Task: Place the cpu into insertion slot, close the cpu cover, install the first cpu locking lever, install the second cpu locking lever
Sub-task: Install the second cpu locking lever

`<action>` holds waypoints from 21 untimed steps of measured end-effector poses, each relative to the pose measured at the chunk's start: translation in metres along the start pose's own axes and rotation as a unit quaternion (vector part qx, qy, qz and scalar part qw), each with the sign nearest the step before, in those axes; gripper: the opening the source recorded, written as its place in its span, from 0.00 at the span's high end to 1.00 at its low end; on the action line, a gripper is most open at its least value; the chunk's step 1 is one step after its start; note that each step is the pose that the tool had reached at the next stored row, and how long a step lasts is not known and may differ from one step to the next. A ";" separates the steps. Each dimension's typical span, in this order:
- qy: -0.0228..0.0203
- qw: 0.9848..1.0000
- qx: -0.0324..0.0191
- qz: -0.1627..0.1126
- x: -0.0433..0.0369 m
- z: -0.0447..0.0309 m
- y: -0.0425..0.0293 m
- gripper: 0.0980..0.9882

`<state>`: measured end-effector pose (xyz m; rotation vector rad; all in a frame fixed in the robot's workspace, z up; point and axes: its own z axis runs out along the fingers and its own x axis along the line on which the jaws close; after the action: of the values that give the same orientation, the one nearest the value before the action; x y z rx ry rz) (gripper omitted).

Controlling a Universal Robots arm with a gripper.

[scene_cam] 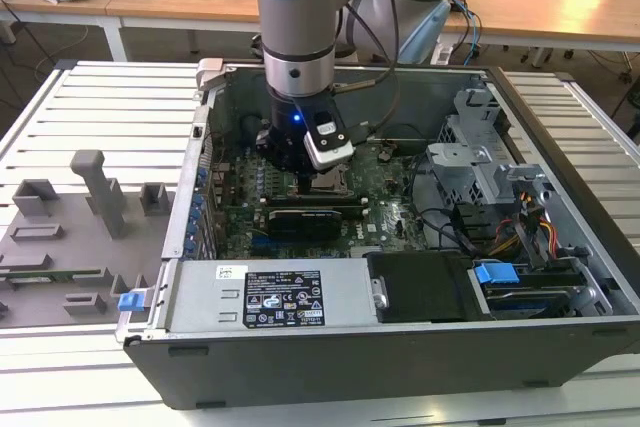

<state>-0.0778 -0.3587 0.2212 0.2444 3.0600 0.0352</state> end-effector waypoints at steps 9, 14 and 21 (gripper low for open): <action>0.006 0.999 -0.040 0.002 0.0091 0.0068 -0.0188 0.99; 0.011 0.997 -0.070 0.004 0.0098 0.0108 -0.0262 0.99; 0.015 0.996 -0.091 0.006 0.0108 0.0186 -0.0269 0.99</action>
<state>-0.0912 -0.3832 0.2011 0.2514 3.0588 0.3193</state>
